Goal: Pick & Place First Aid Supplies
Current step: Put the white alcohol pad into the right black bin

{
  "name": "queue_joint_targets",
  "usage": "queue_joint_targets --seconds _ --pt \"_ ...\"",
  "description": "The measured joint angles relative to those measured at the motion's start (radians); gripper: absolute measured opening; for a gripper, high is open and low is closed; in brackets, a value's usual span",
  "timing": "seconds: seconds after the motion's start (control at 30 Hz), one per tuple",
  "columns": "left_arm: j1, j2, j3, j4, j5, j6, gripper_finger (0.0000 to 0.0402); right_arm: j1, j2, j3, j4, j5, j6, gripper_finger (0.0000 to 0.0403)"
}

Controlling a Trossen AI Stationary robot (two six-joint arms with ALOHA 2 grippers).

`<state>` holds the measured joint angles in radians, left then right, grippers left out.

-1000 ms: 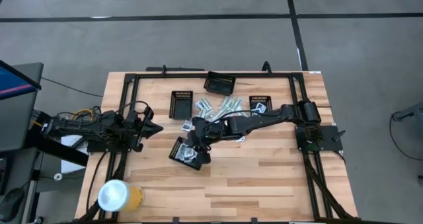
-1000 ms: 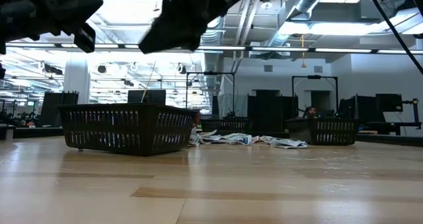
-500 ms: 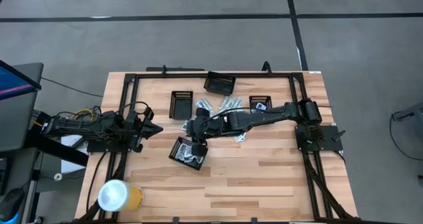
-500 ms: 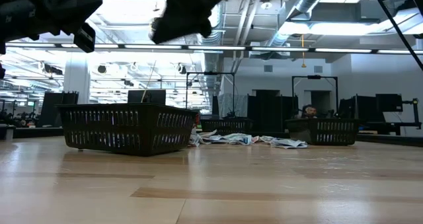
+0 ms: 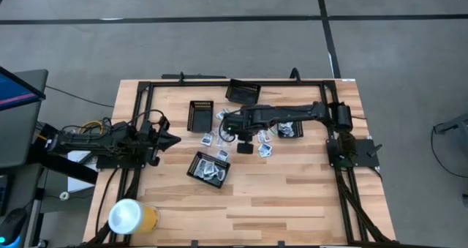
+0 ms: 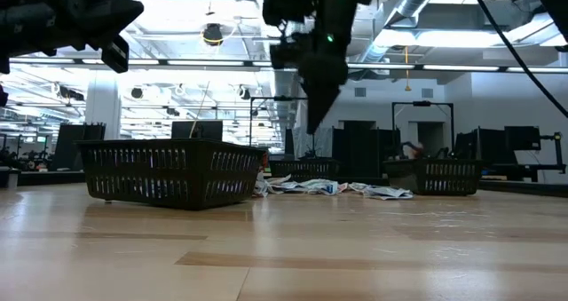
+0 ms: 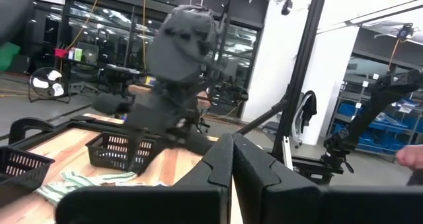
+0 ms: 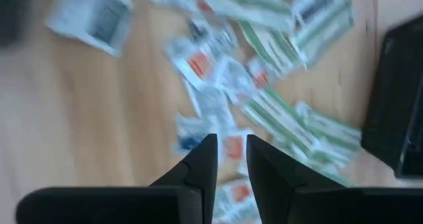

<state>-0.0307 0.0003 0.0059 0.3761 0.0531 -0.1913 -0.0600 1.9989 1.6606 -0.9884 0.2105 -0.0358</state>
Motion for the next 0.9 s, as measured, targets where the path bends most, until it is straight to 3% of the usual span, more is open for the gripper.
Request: queue_joint_targets --seconds 0.27,0.5,0.9 --pt "0.0 0.0 0.0 0.0 0.0 0.0 0.0008 -0.07 -0.025 -0.147 0.0 -0.009 -0.028 0.0075" --pt "0.0 0.0 0.0 0.0 0.0 0.0 0.0008 -0.029 -0.069 -0.345 0.057 -0.116 -0.148 0.0075" --pt "0.0 0.0 0.0 0.0 0.0 0.0 0.0008 0.02 -0.325 -0.642 0.322 -0.14 0.019 0.0075"
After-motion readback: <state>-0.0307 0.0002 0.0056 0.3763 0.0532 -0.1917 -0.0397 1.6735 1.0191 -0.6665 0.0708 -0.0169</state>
